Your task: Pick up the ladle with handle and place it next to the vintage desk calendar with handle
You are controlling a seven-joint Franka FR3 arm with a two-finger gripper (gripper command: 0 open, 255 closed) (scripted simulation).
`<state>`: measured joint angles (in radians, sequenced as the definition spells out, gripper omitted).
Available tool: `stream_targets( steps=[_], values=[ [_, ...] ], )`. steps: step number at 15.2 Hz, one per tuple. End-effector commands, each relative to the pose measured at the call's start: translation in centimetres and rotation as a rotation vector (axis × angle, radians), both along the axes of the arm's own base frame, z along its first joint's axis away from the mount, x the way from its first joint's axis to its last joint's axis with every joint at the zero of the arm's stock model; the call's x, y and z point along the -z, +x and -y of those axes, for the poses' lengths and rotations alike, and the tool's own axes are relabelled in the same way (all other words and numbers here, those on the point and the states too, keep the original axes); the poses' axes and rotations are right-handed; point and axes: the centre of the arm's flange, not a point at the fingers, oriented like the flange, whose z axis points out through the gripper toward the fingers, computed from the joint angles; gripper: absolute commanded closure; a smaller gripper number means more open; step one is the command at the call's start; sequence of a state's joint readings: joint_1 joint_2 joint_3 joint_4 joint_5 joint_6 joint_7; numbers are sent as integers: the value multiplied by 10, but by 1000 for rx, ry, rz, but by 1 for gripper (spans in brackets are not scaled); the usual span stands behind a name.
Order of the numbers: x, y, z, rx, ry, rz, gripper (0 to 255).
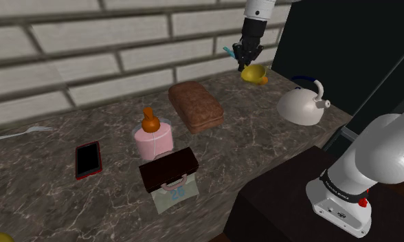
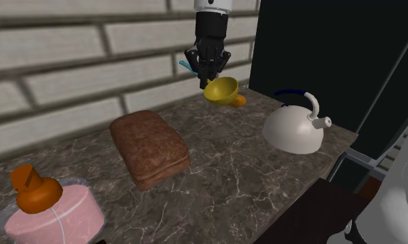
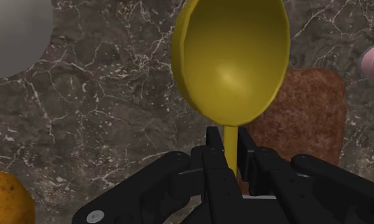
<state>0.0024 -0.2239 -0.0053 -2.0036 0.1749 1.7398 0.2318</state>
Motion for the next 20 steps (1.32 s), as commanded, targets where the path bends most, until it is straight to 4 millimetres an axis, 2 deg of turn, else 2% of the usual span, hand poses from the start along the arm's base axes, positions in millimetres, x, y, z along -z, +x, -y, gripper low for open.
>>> stream_targets(
  steps=[1,20],
  values=[
    [-1,6,-25,1,0,0,255],
    [-1,69,-268,1,0,0,255]
  ],
)
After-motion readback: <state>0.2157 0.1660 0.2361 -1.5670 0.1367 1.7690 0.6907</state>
